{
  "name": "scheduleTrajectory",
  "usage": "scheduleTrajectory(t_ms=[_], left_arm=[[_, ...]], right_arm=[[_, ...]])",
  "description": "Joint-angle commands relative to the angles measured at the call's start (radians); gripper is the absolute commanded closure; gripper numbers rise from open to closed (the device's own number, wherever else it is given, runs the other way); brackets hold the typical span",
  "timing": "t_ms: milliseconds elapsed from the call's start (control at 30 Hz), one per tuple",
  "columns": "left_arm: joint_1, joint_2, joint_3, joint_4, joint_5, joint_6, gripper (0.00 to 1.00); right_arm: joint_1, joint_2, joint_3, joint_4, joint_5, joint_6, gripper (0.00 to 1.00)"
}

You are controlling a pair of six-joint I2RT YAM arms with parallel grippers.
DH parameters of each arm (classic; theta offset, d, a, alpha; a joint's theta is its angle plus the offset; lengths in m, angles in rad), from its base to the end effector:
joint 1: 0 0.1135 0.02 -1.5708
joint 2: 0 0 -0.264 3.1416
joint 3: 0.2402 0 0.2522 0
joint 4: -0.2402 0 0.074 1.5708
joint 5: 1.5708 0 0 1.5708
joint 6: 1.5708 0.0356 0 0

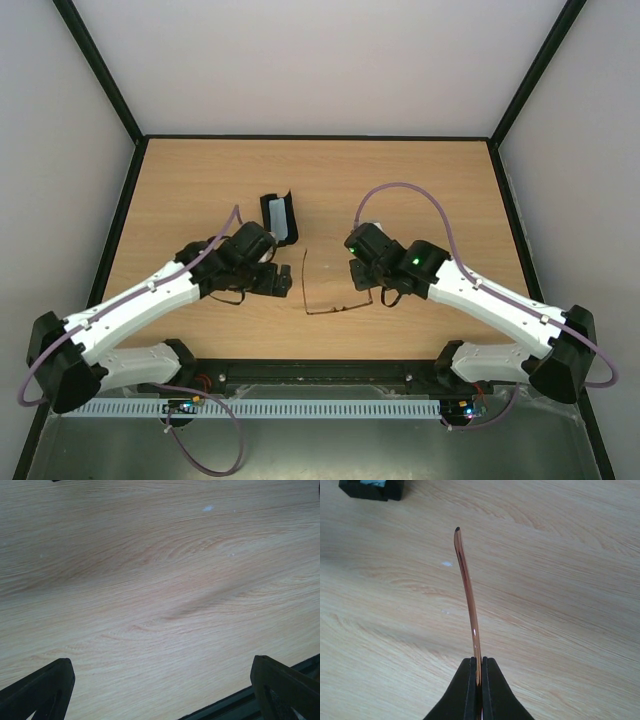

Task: Organize the sunglasses
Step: Pick up the sunglasses from the center of the board, then fold the sunglasses.

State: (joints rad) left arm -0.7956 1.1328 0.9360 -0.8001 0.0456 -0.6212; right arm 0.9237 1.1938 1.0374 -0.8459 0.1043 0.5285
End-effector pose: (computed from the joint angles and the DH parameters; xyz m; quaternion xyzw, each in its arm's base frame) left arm 0.1524 -0.1579 0.2715 0.0899 0.9547 -0.2007 0.2006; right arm 0.1434 0.1837 0.2879 -0.1738 0.9428 0.1485 0.2426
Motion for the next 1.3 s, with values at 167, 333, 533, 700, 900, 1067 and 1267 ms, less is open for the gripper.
scheduleTrajectory(t_ms=[167, 333, 533, 700, 900, 1067, 1267], left_arm=[[-0.041, 0.105, 0.02, 0.108, -0.039, -0.035, 0.01], [-0.093, 0.162, 0.067, 0.125, -0.052, -0.048, 0.01], [-0.17, 0.249, 0.123, 0.143, -0.066, -0.065, 0.01], [-0.227, 0.297, 0.159, 0.149, -0.076, -0.08, 0.01], [-0.292, 0.315, 0.177, 0.158, -0.079, -0.108, 0.01], [-0.325, 0.317, 0.188, 0.164, -0.072, -0.123, 0.01], [-0.334, 0.298, 0.181, 0.172, -0.064, -0.132, 0.01]], right_arm=[[0.03, -0.002, 0.031, -0.06, -0.04, -0.011, 0.99], [0.03, 0.008, 0.039, -0.074, -0.04, -0.021, 0.99], [0.03, 0.017, 0.059, -0.083, -0.045, -0.042, 0.99], [0.03, 0.025, 0.07, -0.091, -0.047, -0.042, 0.99], [0.029, 0.028, 0.064, -0.085, -0.034, -0.021, 0.99], [0.03, 0.024, 0.051, -0.072, -0.034, -0.007, 0.99], [0.029, 0.003, 0.041, -0.07, -0.023, 0.01, 0.99]])
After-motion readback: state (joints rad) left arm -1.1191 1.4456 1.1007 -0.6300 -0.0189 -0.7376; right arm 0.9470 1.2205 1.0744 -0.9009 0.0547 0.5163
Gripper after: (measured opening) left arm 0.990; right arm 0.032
